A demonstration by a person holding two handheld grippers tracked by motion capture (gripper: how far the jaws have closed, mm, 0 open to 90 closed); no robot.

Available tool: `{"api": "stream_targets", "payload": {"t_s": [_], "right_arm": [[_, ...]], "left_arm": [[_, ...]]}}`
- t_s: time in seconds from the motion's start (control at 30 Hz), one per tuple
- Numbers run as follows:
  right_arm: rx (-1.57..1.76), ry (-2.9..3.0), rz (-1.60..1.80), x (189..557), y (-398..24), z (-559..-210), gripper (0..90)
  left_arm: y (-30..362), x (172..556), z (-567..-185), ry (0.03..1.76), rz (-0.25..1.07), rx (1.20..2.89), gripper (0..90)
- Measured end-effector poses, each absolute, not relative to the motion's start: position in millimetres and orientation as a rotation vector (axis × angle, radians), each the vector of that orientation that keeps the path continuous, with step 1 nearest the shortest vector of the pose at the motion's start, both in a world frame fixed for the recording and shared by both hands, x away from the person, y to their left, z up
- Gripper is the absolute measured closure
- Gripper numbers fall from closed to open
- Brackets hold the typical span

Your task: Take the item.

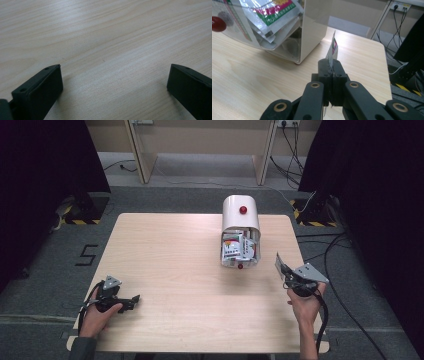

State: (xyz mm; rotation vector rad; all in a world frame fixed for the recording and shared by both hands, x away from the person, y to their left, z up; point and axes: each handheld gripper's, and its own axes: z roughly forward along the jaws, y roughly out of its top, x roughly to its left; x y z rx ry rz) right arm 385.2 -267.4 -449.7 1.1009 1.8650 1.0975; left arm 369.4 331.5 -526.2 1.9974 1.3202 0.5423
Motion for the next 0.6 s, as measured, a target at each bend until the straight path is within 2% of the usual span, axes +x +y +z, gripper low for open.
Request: {"api": "stream_targets", "payload": {"t_s": [0.6], "right_arm": [[1.111,1.941,1.032,393.5,-258.0,-470.1,89.1]], "left_arm": [[331.5,369.4,-526.2,1.320,0.542,1.997,0.0]]}}
